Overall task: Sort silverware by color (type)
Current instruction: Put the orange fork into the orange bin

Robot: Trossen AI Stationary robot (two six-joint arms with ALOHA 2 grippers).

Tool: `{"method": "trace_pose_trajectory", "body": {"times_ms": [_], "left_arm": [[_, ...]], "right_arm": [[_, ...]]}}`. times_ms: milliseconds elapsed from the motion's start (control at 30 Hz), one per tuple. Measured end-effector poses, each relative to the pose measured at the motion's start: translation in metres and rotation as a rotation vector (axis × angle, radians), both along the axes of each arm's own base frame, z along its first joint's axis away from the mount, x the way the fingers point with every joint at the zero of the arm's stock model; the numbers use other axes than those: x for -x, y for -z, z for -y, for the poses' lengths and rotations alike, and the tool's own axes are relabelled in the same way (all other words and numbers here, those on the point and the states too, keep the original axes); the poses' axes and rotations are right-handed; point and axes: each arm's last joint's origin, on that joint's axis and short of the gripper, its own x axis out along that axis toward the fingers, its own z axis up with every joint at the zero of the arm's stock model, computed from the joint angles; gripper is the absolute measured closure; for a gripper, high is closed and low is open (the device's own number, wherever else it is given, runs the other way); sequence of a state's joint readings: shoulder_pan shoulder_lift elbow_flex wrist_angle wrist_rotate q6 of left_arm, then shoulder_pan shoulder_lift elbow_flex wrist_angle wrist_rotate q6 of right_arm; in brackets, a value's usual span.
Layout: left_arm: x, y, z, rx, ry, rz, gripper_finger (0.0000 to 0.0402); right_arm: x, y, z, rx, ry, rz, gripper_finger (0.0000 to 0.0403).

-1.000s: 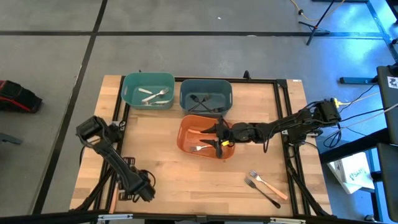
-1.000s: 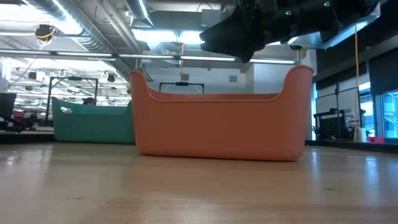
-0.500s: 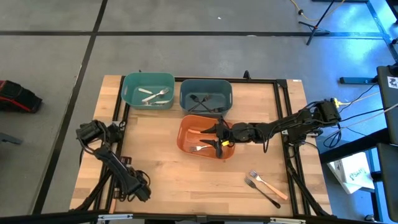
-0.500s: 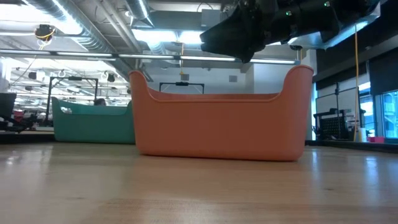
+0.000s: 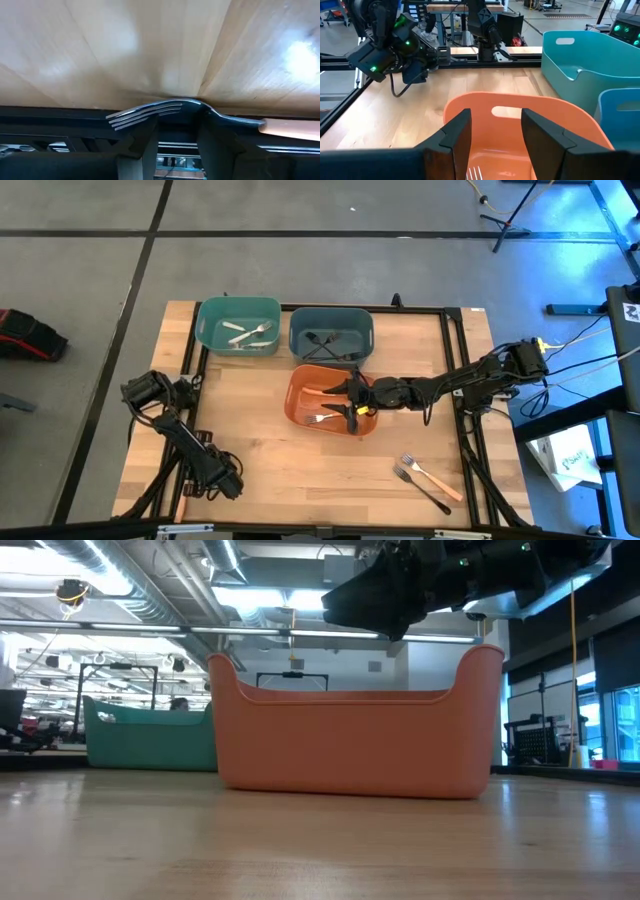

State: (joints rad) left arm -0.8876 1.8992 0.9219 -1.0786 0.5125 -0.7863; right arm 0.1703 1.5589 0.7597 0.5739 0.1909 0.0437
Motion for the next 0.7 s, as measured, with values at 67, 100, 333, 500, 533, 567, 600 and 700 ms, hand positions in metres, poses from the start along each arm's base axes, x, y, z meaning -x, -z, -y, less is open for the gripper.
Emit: {"method": "trace_pose_trajectory", "body": {"times_ms": [67, 100, 333, 500, 533, 567, 600, 700], "left_arm": [[-0.003, -0.003, 0.003, -0.005, 0.026, 0.026, 0.0278], [-0.005, -0.004, 0.004, -0.012, 0.043, 0.042, 0.0278], [-0.026, -0.018, 0.006, -0.088, 0.171, 0.205, 0.0278], [-0.044, -0.030, 0.009, -0.143, 0.224, 0.336, 0.0278], [-0.046, -0.034, 0.010, -0.156, 0.225, 0.348, 0.0278], [-0.049, -0.040, 0.012, -0.166, 0.218, 0.357, 0.0278], [-0.050, -0.048, 0.013, -0.179, 0.206, 0.358, 0.0278], [-0.049, -0.074, 0.016, -0.197, 0.130, 0.411, 0.0278]], "right_arm": [[0.000, 0.000, 0.000, 0.000, 0.000, 0.000, 0.0242], [0.000, 0.000, 0.000, 0.000, 0.000, 0.000, 0.0242], [0.000, 0.000, 0.000, 0.000, 0.000, 0.000, 0.0242], [0.000, 0.000, 0.000, 0.000, 0.000, 0.000, 0.0242], [0.000, 0.000, 0.000, 0.000, 0.000, 0.000, 0.0242], [0.000, 0.000, 0.000, 0.000, 0.000, 0.000, 0.0242], [0.000, 0.000, 0.000, 0.000, 0.000, 0.000, 0.0242], [0.000, 0.000, 0.000, 0.000, 0.000, 0.000, 0.0242]]}}
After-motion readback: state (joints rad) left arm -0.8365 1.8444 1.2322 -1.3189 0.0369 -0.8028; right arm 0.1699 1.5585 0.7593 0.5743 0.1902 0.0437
